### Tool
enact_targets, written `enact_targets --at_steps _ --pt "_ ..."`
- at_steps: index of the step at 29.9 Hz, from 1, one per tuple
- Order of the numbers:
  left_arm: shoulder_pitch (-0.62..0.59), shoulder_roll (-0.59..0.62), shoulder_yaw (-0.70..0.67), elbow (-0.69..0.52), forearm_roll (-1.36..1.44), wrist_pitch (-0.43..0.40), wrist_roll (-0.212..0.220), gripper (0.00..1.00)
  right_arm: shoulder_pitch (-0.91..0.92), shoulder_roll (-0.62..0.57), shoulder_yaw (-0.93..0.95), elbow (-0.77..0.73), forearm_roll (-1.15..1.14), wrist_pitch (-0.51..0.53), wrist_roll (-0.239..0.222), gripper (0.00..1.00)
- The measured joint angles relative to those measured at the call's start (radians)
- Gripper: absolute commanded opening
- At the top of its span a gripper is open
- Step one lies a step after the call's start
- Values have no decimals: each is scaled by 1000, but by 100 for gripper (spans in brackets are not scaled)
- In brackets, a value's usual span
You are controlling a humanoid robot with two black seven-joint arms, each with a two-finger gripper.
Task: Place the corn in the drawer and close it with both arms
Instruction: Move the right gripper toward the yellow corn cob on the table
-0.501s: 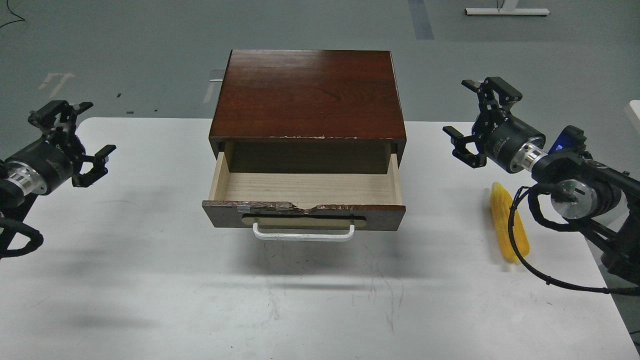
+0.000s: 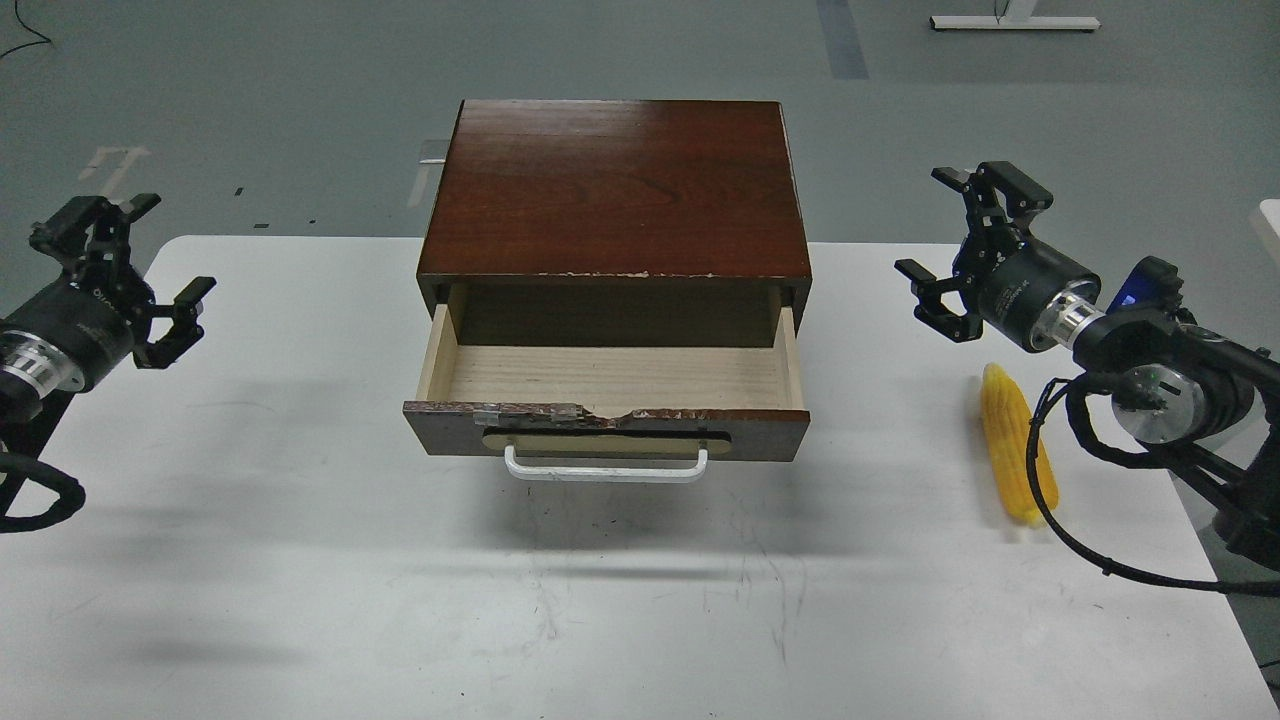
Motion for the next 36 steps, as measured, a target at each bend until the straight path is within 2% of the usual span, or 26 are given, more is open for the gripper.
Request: enact_targets --at_steps 10,20,36 --pt "-21 -10 9 -60 13 0 12 98 5 -23 5 3 -8 48 -8 100" --pt "-54 -52 10 -125 105 0 19 98 -22 -27 62 -4 2 44 -1 100" --pt "-94 -65 10 -130 111 0 20 98 -43 -26 71 -11 18 34 -33 100"
